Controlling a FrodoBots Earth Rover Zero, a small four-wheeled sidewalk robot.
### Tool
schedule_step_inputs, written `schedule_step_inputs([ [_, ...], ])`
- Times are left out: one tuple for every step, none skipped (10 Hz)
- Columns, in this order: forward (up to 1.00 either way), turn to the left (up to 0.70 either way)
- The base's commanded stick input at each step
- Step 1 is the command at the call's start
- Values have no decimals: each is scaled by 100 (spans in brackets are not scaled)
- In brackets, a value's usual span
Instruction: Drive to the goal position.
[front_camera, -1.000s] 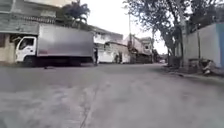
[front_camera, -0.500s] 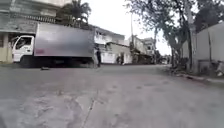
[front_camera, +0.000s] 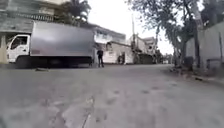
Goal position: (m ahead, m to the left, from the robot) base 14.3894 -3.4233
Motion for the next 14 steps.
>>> schedule_step_inputs([
  [0, 0],
  [0, 0],
  [0, 0],
  [0, 0],
  [0, 0],
  [0, 0],
  [12, 0],
  [51, 0],
  [90, 0],
  [98, 0],
  [98, 0],
  [98, 0],
  [98, 0],
  [98, -39],
])
